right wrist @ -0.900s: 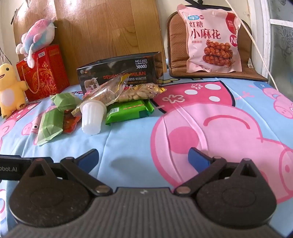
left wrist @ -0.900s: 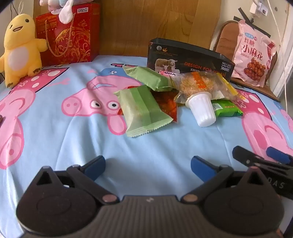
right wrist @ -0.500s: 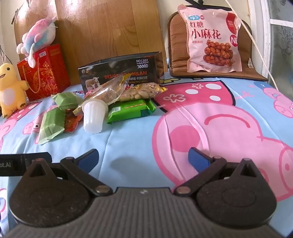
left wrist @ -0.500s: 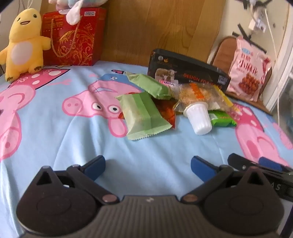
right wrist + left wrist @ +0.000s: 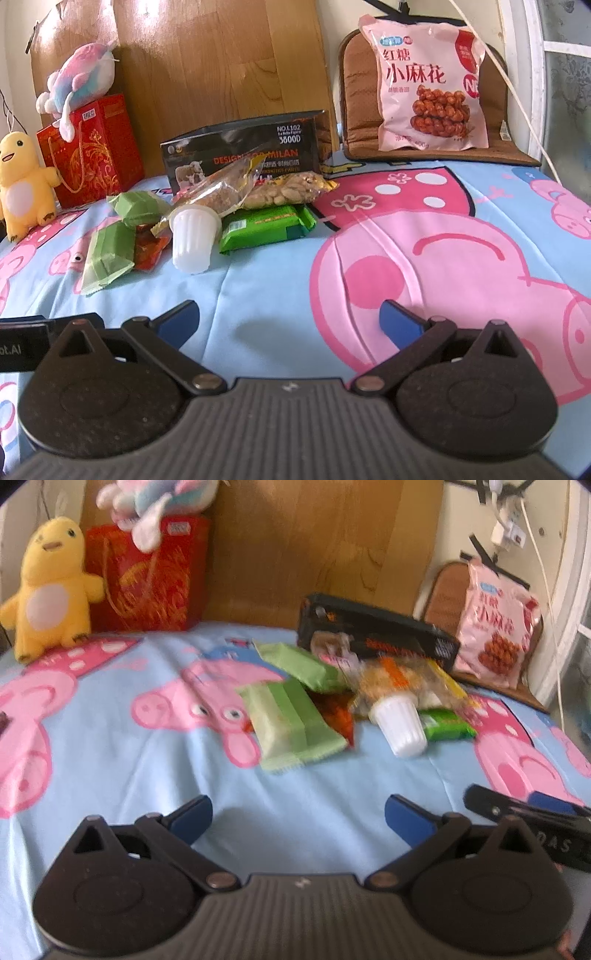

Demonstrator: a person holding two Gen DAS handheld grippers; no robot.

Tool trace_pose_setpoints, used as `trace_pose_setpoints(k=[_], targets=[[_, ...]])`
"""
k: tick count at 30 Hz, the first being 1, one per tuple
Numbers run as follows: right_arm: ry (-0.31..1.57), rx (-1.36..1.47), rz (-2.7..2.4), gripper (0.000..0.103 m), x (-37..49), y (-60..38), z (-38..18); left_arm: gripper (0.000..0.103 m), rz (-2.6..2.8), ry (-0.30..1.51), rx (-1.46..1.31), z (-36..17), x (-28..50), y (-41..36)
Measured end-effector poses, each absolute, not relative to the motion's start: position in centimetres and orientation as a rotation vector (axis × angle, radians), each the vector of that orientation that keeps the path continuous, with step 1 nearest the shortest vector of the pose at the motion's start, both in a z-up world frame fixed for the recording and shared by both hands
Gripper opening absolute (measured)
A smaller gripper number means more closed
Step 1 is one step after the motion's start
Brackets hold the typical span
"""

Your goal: Organize snacks

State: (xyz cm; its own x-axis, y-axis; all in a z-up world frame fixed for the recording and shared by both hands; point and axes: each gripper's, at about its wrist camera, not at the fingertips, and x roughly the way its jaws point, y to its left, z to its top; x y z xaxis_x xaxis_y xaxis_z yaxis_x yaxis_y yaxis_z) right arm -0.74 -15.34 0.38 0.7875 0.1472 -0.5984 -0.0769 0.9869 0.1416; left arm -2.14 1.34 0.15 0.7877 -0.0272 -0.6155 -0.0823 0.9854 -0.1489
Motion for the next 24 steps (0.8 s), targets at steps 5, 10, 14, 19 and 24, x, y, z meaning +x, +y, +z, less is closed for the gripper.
trace_pose_setpoints(k=[5,10,14,19,24], targets=[[0.611,0.092,0.122,0.103,-0.9,-15.1,0.7,0.103,0.061,0.621,-0.159,-0.1,-2.0,1.7],[0.602,0.079,0.140,0.103,-1.0,-14.8,0.6,0.103,0.051,0.639,-0.166,-0.9,-1.7,1.7],[0.623,0.105,0.139,0.103,-0.7,-15.0,0.4,0.103,0.046,0.632,-0.176,-1.2,-1.9,1.9],[0.641,0.128,0.139,0.099,-0.5,-15.2,0.3,0.103,0.041,0.628,-0.181,-1.2,-2.1,2.1],[0.637,0.135,0.140,0.099,-0.6,-15.1,0.3,0.103,0.048,0.645,-0.139,-1.2,-2.0,1.6]])
